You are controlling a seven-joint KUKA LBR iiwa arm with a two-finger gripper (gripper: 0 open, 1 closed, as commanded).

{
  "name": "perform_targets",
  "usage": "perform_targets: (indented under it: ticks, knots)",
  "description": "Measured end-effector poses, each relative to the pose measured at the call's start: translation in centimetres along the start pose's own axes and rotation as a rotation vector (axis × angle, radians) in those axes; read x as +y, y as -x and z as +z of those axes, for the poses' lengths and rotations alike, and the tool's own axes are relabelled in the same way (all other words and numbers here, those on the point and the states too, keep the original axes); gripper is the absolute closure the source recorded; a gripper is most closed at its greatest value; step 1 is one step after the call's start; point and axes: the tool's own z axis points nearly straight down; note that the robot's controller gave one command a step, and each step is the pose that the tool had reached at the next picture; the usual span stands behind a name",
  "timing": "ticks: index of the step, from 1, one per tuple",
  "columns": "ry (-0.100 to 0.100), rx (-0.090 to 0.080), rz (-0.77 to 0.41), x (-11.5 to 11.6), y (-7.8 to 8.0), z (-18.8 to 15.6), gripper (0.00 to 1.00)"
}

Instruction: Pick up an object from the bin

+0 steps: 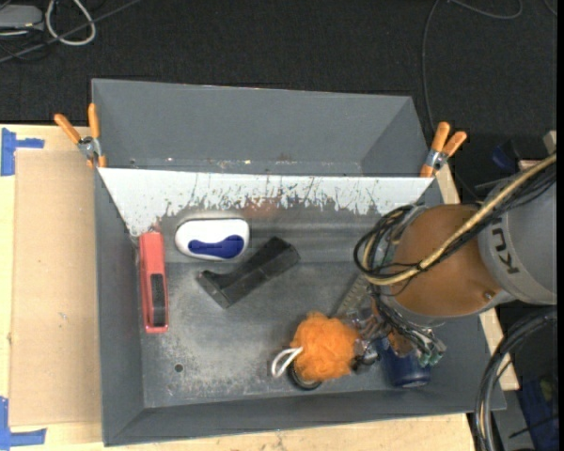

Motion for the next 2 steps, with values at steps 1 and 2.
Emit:
perform_targets:
  ticks: [1,2]
  knots:
    - [-0.001,-0.004,0.017,0.1,0.3,1.1,1.0]
    - [0.001,-0.001,0.008,1.6,1.0,1.4,0.0]
